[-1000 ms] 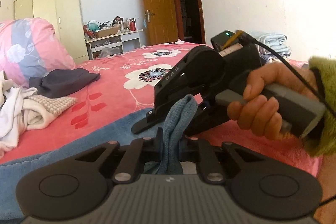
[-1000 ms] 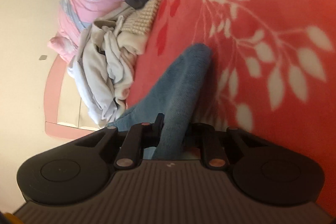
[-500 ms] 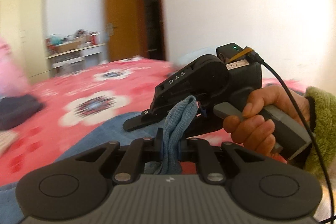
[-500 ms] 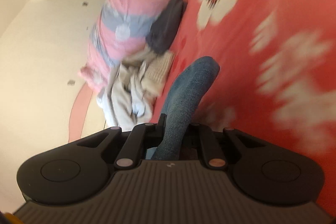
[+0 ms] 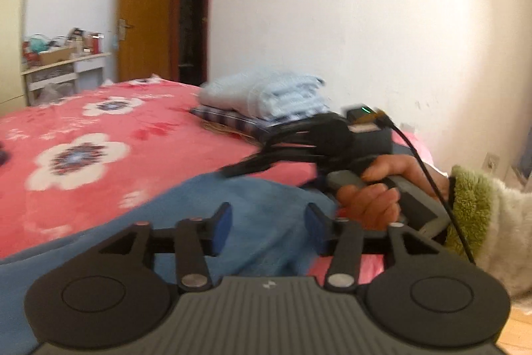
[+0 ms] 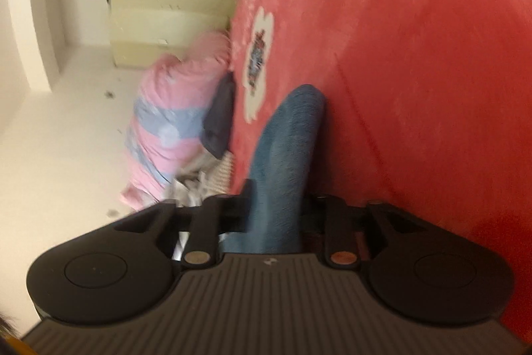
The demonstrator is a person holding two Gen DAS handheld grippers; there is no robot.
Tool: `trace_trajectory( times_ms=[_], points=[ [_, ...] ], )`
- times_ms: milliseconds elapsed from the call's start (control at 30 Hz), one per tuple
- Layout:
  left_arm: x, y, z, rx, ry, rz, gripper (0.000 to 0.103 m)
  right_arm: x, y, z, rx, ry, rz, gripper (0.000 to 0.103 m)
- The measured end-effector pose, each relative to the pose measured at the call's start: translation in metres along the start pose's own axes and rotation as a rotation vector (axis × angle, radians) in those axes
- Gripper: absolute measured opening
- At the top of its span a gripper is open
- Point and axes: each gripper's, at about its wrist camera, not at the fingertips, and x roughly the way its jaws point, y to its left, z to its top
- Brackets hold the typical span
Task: Fold clothes
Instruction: 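Lift the jeans edge with the right gripper and fold it over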
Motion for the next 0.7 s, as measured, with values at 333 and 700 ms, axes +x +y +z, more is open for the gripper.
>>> trace_trajectory(
  times_ms=[333,700],
  points=[
    [-0.120,0.124,0.005,-0.057,0.044,0.414,0.051,-0.028,0.006,-0.052,0.005,-0.066,-0.004,0.053],
    [-0.064,0.146,-0.067,-0.011,0.189,0.444,0.043,-0.018,0.061,-0.073,-0.179,-0.144,-0.191,0.013]
  ],
)
